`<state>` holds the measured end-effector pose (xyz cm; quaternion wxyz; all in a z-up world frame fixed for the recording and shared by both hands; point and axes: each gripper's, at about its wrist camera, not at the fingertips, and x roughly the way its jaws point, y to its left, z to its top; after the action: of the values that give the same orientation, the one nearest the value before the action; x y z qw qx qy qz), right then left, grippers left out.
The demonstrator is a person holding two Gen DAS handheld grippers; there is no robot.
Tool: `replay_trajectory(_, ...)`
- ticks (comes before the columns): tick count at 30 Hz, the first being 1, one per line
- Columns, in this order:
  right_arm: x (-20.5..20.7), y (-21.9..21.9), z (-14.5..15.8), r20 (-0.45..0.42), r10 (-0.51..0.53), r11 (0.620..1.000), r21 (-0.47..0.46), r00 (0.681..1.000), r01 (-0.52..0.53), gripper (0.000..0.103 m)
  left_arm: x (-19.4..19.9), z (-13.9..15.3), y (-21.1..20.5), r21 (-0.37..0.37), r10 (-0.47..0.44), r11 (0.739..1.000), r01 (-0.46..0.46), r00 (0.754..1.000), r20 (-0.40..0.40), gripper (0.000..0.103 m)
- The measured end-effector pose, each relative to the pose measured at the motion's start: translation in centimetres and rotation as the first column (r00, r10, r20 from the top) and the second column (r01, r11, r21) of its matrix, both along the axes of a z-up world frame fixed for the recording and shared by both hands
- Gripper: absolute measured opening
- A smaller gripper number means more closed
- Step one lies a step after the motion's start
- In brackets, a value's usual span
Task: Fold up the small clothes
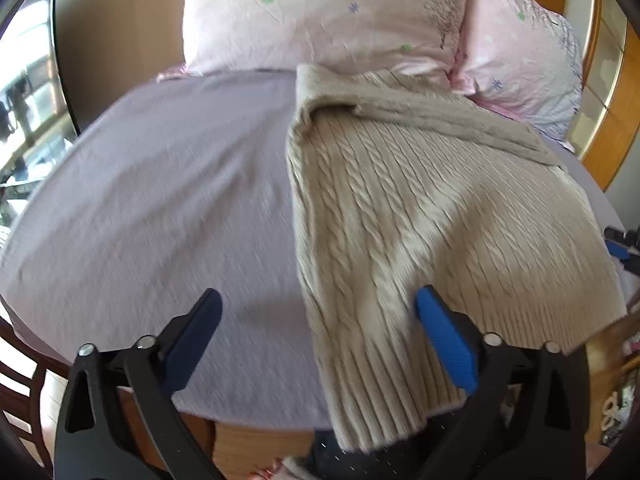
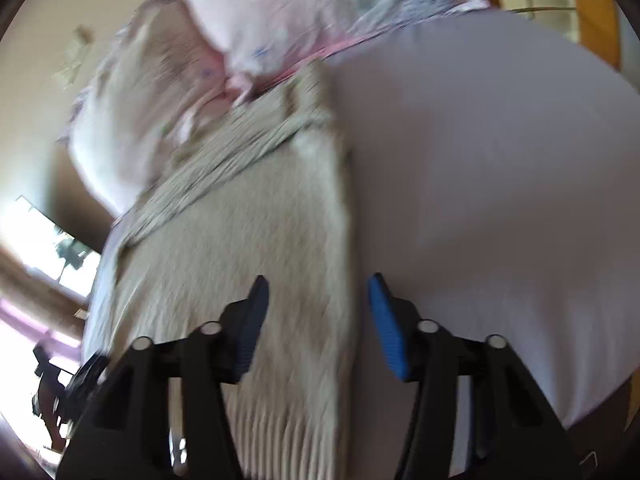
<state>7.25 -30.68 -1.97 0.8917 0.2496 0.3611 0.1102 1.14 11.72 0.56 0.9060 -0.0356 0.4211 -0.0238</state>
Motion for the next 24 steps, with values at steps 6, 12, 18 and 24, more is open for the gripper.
replay_trajectory(6,-3.6,2.7,-1.9,0.023,0.207,0.975,0.074,0.978,-0.208,0.008,-2.0,-0.3,-1.6,0.048,-0.045,0.998,0.044,0.999,0.01,0.092)
replay_trajectory(12,-4.4,3.4,-1.9,0.063,0.204,0.975,0.078,0.977,-0.209,0.007,-2.5,-0.1,-2.1,0.056,-0.039,0.998,0.038,0.999,0.009,0.074)
replay_trajectory(18,-4.8,1.8,-0.3,0.137,0.159,0.978,0.112,0.978,-0.174,0.007,-2.1,0.4,-2.0,-0.043,-0.067,0.997,0.066,0.998,-0.012,0.014)
replay_trajectory(24,-4.2,-0.4,2.1,0.228,0.106,0.973,0.175,0.968,-0.148,0.007,-1.3,1.5,-1.3,-0.085,-0.077,0.993,0.077,0.997,0.006,0.012)
